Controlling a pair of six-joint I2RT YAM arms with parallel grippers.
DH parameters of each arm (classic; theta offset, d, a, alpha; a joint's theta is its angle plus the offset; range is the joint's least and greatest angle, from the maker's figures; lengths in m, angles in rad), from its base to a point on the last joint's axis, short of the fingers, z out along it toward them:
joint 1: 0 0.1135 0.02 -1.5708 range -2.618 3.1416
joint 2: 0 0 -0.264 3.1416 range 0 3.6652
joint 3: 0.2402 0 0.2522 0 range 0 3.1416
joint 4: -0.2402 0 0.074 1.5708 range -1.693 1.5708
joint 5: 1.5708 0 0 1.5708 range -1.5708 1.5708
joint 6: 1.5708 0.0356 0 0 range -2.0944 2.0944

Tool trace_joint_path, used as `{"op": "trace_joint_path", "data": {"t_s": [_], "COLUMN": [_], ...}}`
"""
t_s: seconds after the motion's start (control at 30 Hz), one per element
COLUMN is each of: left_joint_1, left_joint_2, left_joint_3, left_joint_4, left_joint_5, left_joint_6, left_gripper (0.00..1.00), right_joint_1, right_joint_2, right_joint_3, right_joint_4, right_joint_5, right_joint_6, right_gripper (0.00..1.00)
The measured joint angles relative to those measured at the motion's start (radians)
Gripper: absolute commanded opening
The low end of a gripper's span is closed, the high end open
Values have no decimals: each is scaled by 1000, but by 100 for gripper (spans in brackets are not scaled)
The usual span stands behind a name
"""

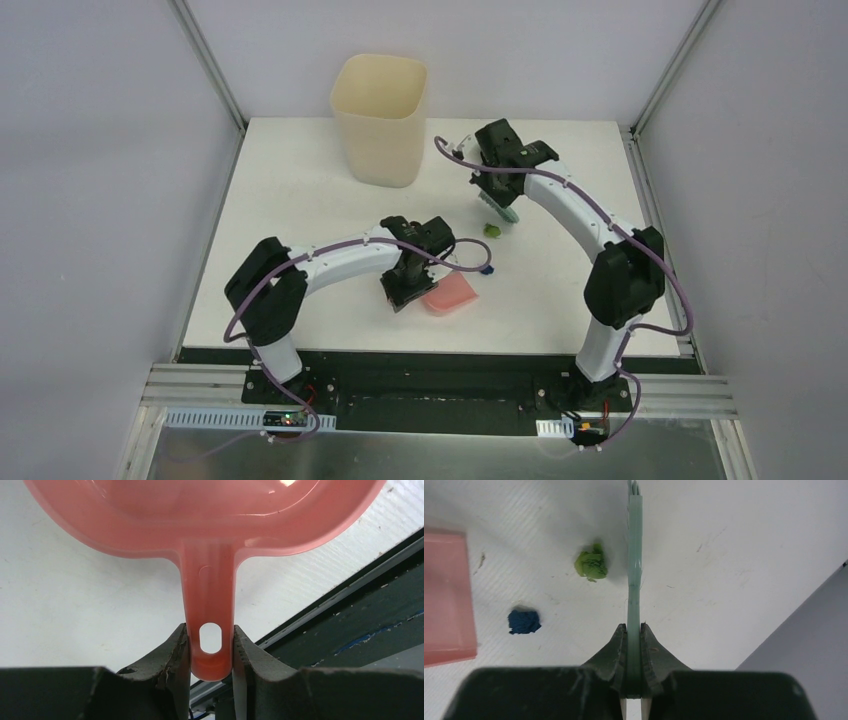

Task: Sweep away the paper scraps from the table

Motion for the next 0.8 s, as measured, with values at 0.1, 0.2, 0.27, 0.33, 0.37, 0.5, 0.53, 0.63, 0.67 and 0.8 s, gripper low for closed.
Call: {"op": "trace_joint_path", "data": {"t_s": [0.1, 0.2, 0.27, 0.33, 0.37, 0.5, 0.53, 0.63, 0.67, 0.8], "left_joint_1": [0, 0, 0, 0, 0, 0, 0, 0, 0, 0], "left_joint_2": [40, 69, 82, 95, 104, 133, 138, 142, 142, 142], "left_joint_3": [24, 44, 52, 62, 69, 81, 83, 83, 83, 82], "left_joint_4": [1, 5, 8, 8, 12, 31, 32, 32, 32, 51], "left_joint_5": [0, 0, 0, 0, 0, 0, 0, -1, -1, 0], "left_joint_6": [0, 1, 1, 2, 4, 9, 9, 17, 20, 27], "left_gripper": [0, 0, 0, 0, 0, 0, 0, 0, 0, 0], "right_joint_1": [24, 34, 34, 33, 31, 29, 27, 10, -7, -89], "right_joint_2": [0, -10, -31, -63, -83, -130, -136, -146, -151, -175], "right_joint_3": [0, -10, -30, -55, -69, -113, -121, -134, -136, -136], "right_joint_4": [-35, -59, -69, -82, -87, -104, -109, -124, -129, -133], "right_joint_5": [-38, -111, -165, -232, -273, -417, -450, -551, -586, -684], "right_joint_6": [26, 59, 80, 105, 119, 163, 172, 206, 220, 277], "right_gripper": [0, 0, 0, 0, 0, 0, 0, 0, 0, 0]}}
